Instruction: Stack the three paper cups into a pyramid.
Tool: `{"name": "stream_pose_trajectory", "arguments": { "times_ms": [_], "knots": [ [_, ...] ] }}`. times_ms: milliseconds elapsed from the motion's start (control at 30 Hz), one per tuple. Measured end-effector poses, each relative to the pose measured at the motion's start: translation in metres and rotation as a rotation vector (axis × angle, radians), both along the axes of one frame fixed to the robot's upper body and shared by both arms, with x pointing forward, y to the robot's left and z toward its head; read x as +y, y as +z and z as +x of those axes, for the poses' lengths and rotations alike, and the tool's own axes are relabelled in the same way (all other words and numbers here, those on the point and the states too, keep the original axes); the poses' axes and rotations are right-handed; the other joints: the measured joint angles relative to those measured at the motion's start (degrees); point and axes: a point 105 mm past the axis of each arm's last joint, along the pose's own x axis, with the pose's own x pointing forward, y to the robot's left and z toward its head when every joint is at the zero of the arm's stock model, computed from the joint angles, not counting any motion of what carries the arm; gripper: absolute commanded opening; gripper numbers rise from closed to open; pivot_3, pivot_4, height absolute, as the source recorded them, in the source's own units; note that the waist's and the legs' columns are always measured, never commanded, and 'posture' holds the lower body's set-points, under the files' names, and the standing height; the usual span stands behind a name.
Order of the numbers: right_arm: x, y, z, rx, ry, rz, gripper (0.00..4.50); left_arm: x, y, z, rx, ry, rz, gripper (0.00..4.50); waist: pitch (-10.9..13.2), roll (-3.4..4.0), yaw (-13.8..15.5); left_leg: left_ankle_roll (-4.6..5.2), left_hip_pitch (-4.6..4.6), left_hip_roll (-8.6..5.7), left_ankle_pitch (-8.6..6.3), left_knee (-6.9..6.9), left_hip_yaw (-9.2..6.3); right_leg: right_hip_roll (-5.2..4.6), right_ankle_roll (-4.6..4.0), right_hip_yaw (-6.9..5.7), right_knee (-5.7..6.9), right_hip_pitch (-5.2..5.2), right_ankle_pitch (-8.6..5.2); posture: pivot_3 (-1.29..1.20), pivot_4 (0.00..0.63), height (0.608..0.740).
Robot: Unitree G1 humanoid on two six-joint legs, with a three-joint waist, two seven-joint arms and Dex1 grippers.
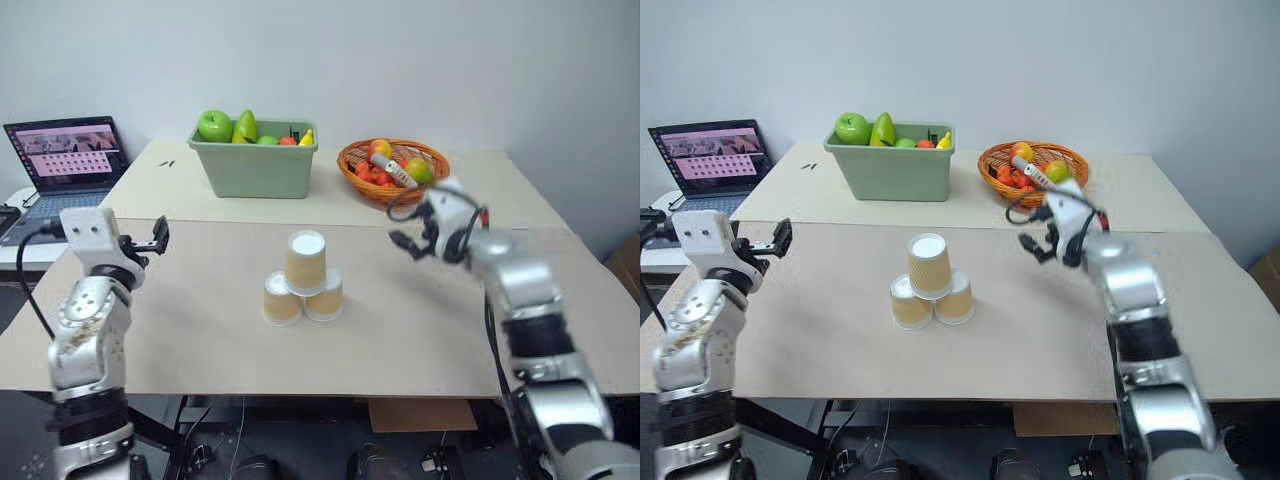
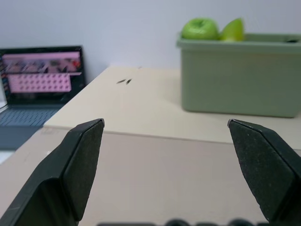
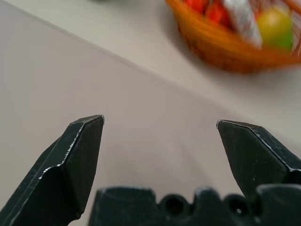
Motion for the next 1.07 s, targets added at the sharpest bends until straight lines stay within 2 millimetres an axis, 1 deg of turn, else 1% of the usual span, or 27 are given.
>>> {"name": "stream_pose_trajectory", "arguments": {
  "times_ms": [33,133,200,233,300,333,500,900,1000,1067],
  "knots": [
    [-0.001,0.0,0.001,-0.015,-0.017,-0.001,4.48,-0.002,-0.005,0.002,0.006,0.005,-0.005,4.5,0.0,0.0,-0.13,-0.01,0.01,0.01,0.01,0.0,-0.01,0.01,0.0,0.0,0.01,0.0,0.0,0.0,0.0,0.708],
    [-0.011,0.01,0.005,-0.139,-0.107,0.003,4.48,-0.004,-0.013,0.008,-0.009,0.031,-0.033,4.5,-0.17,-0.07,-0.2,-0.02,0.04,0.03,0.02,-0.02,-0.05,0.04,0.0,-0.03,-0.02,0.05,0.0,0.0,0.0,0.708],
    [-0.013,-0.003,0.002,-0.147,-0.147,0.01,4.48,-0.004,-0.016,0.011,-0.018,0.042,-0.043,4.5,-0.35,-0.2,-0.3,-0.02,0.05,0.03,0.02,-0.03,-0.05,0.04,0.0,-0.04,-0.05,0.08,0.0,0.0,0.0,0.708],
    [-0.014,-0.015,0.0,-0.123,-0.162,0.019,4.48,-0.004,-0.018,0.012,-0.017,0.043,-0.044,4.5,-0.35,-0.2,-0.45,-0.02,0.03,0.01,0.02,-0.02,-0.04,0.02,0.0,-0.03,-0.04,0.08,0.0,0.0,0.0,0.708],
    [-0.015,-0.03,-0.004,-0.089,-0.178,0.028,4.48,-0.003,-0.019,0.012,-0.021,0.045,-0.041,4.5,-0.35,-0.2,-0.72,-0.01,0.03,0.01,0.02,-0.01,-0.05,0.01,0.0,-0.03,-0.02,0.07,0.0,0.0,0.0,0.708],
    [-0.015,-0.033,-0.004,-0.087,-0.181,0.029,4.48,-0.003,-0.019,0.012,-0.024,0.044,-0.04,4.5,-0.36,-0.19,-0.84,-0.01,0.05,0.01,0.02,-0.01,-0.06,0.01,0.0,-0.03,0.0,0.07,0.0,0.0,0.0,0.708],
    [-0.017,-0.03,-0.004,-0.114,-0.196,0.023,4.48,-0.002,-0.02,0.012,-0.028,0.042,-0.04,4.5,-0.41,-0.16,-1.19,-0.01,0.08,0.03,0.03,-0.01,-0.08,0.02,0.0,-0.01,0.01,0.09,0.0,0.0,0.0,0.708],
    [-0.013,-0.029,-0.003,-0.134,-0.194,0.035,4.48,0.0,-0.02,0.011,-0.034,0.047,-0.038,4.5,-0.43,-0.16,-1.12,-0.01,0.08,0.03,0.03,-0.01,-0.1,0.02,0.0,-0.01,0.01,0.09,0.0,0.0,0.0,0.708],
    [-0.017,-0.029,-0.002,-0.148,-0.225,0.035,4.48,0.001,-0.021,0.012,-0.031,0.053,-0.039,4.5,-0.44,-0.16,-1.12,-0.01,0.08,0.02,0.03,0.0,-0.1,0.02,0.0,-0.01,0.01,0.09,0.0,0.0,0.0,0.708],
    [-0.025,-0.026,0.0,-0.186,-0.272,0.037,4.48,0.003,-0.024,0.012,-0.023,0.063,-0.045,4.5,-0.44,-0.16,-1.12,-0.01,0.07,0.02,0.03,-0.01,-0.09,0.02,0.0,-0.01,0.01,0.09,0.0,0.0,0.0,0.708]
  ]
}}
